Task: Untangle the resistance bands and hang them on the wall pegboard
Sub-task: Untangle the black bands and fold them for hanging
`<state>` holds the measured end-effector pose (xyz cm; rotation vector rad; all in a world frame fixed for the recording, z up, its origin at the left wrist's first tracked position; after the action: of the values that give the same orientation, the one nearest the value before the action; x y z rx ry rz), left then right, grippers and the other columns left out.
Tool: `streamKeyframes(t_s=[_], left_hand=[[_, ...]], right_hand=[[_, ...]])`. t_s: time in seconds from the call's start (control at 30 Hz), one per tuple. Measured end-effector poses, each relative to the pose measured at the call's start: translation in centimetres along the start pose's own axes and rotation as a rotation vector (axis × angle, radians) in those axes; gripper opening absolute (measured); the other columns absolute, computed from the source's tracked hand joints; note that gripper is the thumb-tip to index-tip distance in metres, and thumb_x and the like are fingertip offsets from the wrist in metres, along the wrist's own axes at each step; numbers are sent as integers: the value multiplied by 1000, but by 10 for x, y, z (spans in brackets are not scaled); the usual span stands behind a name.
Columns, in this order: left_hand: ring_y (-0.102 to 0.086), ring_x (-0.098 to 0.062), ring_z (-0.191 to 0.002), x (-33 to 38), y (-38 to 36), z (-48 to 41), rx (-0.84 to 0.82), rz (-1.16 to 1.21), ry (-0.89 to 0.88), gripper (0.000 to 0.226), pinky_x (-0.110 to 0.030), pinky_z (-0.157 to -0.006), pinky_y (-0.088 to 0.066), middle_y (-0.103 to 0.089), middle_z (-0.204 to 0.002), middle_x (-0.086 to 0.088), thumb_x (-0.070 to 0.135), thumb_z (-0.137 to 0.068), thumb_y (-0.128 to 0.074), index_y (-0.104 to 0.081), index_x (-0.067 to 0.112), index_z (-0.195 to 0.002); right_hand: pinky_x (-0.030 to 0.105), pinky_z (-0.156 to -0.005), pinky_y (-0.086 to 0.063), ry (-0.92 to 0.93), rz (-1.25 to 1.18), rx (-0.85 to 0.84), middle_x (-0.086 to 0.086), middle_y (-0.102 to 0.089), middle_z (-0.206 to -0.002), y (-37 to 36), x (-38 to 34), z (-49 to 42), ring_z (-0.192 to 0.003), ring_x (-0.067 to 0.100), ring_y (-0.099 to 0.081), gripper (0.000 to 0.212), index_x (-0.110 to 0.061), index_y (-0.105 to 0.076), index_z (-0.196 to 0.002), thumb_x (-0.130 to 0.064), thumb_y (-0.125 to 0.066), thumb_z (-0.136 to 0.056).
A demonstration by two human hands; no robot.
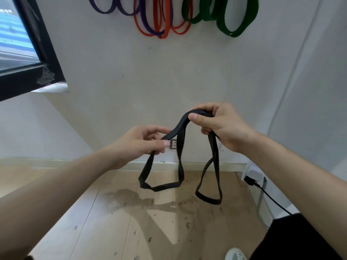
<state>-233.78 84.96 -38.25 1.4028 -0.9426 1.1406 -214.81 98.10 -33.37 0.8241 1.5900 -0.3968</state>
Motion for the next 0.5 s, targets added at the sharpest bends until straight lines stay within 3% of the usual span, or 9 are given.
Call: streamKeyframes(t_s=[0.1,0.27,0.4,0.5], left_hand=[[-72,-22,-95,-1,-15,-1,-55,-22,2,59,-44,-98,-56,-72,-96,-2,36,-76,-80,-61,29,-132],[-67,-17,-102,7,-25,-2,-83,37,17,39,-45,-97,-57,-71,-101,5,46,-86,-64,-70,24,-118],[-62,-10,-91,8,-20,-5,-53,173,40,40,-52,-103,-52,-63,-84,9,42,-87,-60,-70,11,-110],[-62,-8,-89,8,-16,-6,-58,191,33,34,-48,-106,-50,-63,-81,12,40,-88,-57,-72,15,-107]], right_hand=[[24,-55,-37,13,-14,-28,-5,-59,-68,-6,-2,2,-52,7,-44,7,-6,-72,-96,-8,-71,-89],[22,-55,-37,34,-36,-51,-10,-59,-65,-9,-5,2,-51,7,-43,8,-5,-71,-97,-6,-69,-90],[21,-53,-35,38,-90,-53,-10,-57,-63,-2,-7,1,-50,9,-37,18,-1,-69,-101,-10,-69,-85],[21,-54,-36,44,-95,-65,-11,-56,-62,5,-7,1,-50,8,-37,19,1,-67,-103,-9,-66,-87]])
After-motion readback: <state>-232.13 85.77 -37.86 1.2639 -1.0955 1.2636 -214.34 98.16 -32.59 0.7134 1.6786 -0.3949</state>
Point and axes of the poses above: each hand's wrist, its own z-axis away from the middle knuckle, its own y-axis out of the back of the hand, x = y × z, the point moved 2 cm from there along -z, towards the middle knuckle
